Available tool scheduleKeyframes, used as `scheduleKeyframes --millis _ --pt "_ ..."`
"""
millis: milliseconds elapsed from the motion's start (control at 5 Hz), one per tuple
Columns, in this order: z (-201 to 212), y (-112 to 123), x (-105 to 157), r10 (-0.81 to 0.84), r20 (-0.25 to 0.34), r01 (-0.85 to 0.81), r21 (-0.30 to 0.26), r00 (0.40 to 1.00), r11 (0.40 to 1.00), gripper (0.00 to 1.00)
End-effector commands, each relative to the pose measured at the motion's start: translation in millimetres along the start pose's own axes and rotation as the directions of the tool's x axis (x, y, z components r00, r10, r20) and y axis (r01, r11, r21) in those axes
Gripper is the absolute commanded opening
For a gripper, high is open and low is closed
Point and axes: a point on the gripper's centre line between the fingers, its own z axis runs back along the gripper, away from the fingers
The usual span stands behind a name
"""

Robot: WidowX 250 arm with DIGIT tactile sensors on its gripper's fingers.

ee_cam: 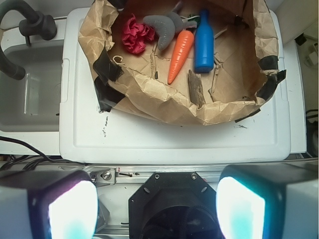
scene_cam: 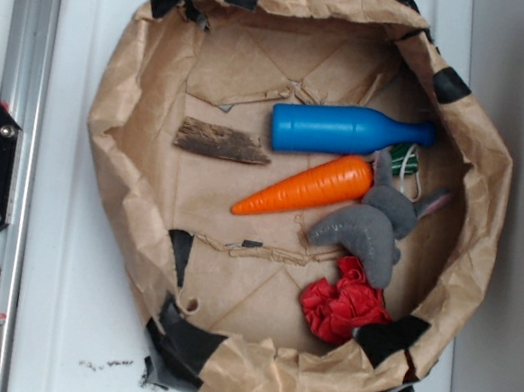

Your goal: Grab the blue bottle.

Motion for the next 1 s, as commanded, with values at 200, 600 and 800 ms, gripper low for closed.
scheduleKeyframes --millis 200,600,800 --pt "-33.5 22.6 47.4 -0.127 0.089 0.113 0.142 0.988 0.983 1.0" --pt "-121.1 60.5 135.3 -0.193 0.243 0.152 0.178 0.951 0.972 1.0" --pt "-176.5 76.7 147.8 -0.248 0.139 0.224 0.168 0.959 0.96 1.0"
